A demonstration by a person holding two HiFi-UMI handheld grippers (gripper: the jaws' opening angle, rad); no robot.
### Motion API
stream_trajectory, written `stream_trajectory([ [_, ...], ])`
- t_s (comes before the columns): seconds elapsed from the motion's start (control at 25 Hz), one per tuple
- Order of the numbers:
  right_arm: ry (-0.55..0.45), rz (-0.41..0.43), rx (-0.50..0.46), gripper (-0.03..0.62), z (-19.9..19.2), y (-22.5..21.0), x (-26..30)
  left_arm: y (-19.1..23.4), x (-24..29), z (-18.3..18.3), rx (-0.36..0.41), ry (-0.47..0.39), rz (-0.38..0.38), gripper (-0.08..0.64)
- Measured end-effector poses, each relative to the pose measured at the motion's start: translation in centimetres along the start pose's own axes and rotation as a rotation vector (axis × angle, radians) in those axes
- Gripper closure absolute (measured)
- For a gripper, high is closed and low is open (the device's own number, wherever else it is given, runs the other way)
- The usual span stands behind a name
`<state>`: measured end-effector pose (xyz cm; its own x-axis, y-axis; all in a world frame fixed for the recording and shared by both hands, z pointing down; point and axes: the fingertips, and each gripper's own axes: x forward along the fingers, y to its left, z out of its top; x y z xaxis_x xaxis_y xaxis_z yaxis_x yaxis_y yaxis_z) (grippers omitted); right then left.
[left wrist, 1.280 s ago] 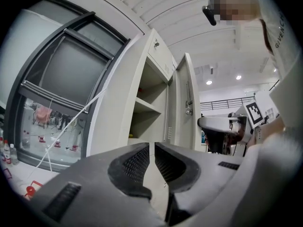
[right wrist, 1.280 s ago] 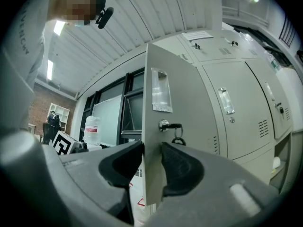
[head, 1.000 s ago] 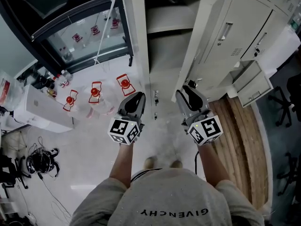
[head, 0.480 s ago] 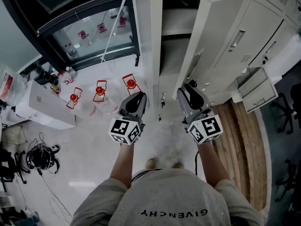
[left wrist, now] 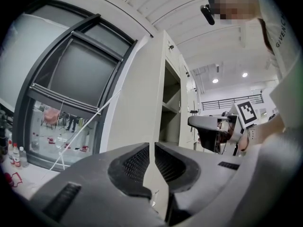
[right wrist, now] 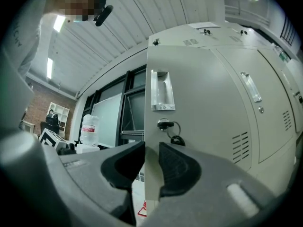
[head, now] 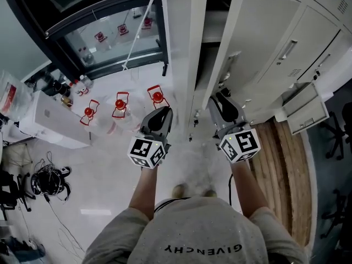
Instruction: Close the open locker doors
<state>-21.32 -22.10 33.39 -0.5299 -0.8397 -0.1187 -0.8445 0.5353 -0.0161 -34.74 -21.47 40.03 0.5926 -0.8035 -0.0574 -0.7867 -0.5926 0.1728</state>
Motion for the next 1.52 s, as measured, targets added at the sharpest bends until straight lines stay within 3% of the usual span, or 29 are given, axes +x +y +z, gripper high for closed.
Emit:
stream_trajectory([
  [0.08,0.005,-0.006,-0.001,0.522,-0.3,-0.1,0.6,0.3,0.0,-0.1,-0.001,0.002,-0.002,0.529],
  [1.52,0.047,-0.084,0.054,0.528,-3.1,-2.6,7.0,3.0,-1.0,-0.8,-0.007,0.041,0.005,0.529],
])
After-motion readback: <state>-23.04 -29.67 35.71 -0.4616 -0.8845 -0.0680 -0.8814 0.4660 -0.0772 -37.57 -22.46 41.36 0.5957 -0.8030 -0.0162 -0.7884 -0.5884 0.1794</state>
